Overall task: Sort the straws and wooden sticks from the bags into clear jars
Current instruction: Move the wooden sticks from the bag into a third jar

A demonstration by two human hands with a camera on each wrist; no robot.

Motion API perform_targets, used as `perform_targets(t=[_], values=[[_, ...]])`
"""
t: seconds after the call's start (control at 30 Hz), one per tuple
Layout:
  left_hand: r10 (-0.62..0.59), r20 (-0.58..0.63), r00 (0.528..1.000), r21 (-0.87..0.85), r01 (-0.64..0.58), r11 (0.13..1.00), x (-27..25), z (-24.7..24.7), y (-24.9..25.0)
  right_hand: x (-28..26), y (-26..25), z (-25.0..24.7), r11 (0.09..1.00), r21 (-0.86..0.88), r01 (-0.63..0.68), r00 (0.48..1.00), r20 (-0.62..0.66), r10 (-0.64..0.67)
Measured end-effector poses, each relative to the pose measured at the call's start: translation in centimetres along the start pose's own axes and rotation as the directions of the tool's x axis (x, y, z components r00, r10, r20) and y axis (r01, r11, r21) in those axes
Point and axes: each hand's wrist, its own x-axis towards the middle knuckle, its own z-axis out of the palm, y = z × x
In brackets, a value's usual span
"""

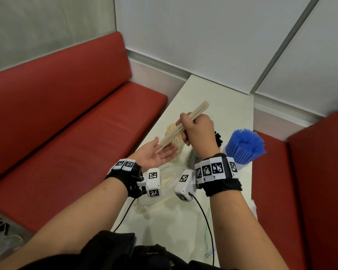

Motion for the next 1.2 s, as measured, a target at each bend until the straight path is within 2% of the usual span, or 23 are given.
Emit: perform_targets(t=[0.07, 0.13, 0.27, 0.37, 0.43, 0.53, 0.6, 0.73, 0.8, 0.87, 0.93, 1.03, 1.13, 1.2], values=[[0.017, 0.062, 0.998, -0.019, -0.016, 1.000, -0.3, 0.6, 0.1, -0.2, 0.5, 0.7, 0.999, -0.047, -0.018, 1.000, 0.008, 0.018], [0.017, 0.126, 0.992, 0.045, -0.023, 0.999, -0.6, 0.8, 0.3, -0.2, 1.1, 1.2, 0.996, -0.087, -0.028, 0.999, 0.019, 0.030], [-0.062, 0.184, 0.981, 0.090, 0.046, 0.995, -0.7, 0.6, 0.6, -0.5, 1.7, 1.8, 0.991, -0.128, -0.030, 0.995, 0.085, 0.042], [-0.097, 0.115, 0.989, 0.107, 0.084, 0.991, -0.5, 0.2, 0.3, -0.6, 2.3, 2.0, 0.994, -0.082, -0.070, 0.986, 0.143, 0.081], [-0.115, 0.068, 0.991, 0.080, 0.110, 0.991, -0.3, -0.1, 0.2, -0.4, 2.4, 1.7, 0.993, -0.014, -0.113, 0.964, 0.240, 0.113], [-0.087, -0.048, 0.995, 0.119, 0.092, 0.989, 0.0, -0.3, 0.4, 0.3, 2.4, 0.7, 0.979, 0.111, -0.170, 0.936, 0.329, 0.125], [-0.075, -0.082, 0.994, 0.145, 0.086, 0.986, 0.3, -0.5, 0.8, 1.0, 2.4, 0.1, 0.965, 0.172, -0.198, 0.936, 0.326, 0.134], [-0.043, -0.087, 0.995, 0.181, 0.059, 0.982, 1.0, -0.4, 1.3, 2.6, 2.7, -0.4, 0.963, 0.145, -0.228, 0.927, 0.334, 0.169], [0.020, -0.150, 0.989, 0.225, 0.014, 0.974, 1.6, -0.6, 1.3, 3.8, 3.0, -1.0, 0.963, 0.144, -0.229, 0.944, 0.274, 0.183], [0.096, -0.190, 0.977, 0.346, -0.025, 0.938, 2.0, -1.2, 1.3, 5.3, 3.3, -1.6, 0.967, 0.119, -0.225, 0.964, 0.169, 0.204], [0.099, -0.164, 0.982, 0.502, -0.004, 0.865, 2.1, -1.6, 1.1, 6.4, 3.7, -2.1, 0.969, 0.064, -0.237, 0.969, 0.091, 0.231], [-0.031, -0.136, 0.990, 0.721, 0.120, 0.683, 2.3, -2.0, 0.0, 7.6, 4.5, -2.3, 0.962, -0.031, -0.270, 0.961, 0.045, 0.271], [-0.099, -0.209, 0.973, 0.888, 0.231, 0.397, 3.1, -2.3, -1.6, 8.5, 5.3, -1.9, 0.954, -0.111, -0.279, 0.959, 0.012, 0.282], [-0.083, -0.227, 0.970, 0.962, 0.237, 0.134, 3.8, -2.9, -2.1, 9.1, 5.8, -1.5, 0.950, -0.131, -0.283, 0.959, -0.028, 0.282]])
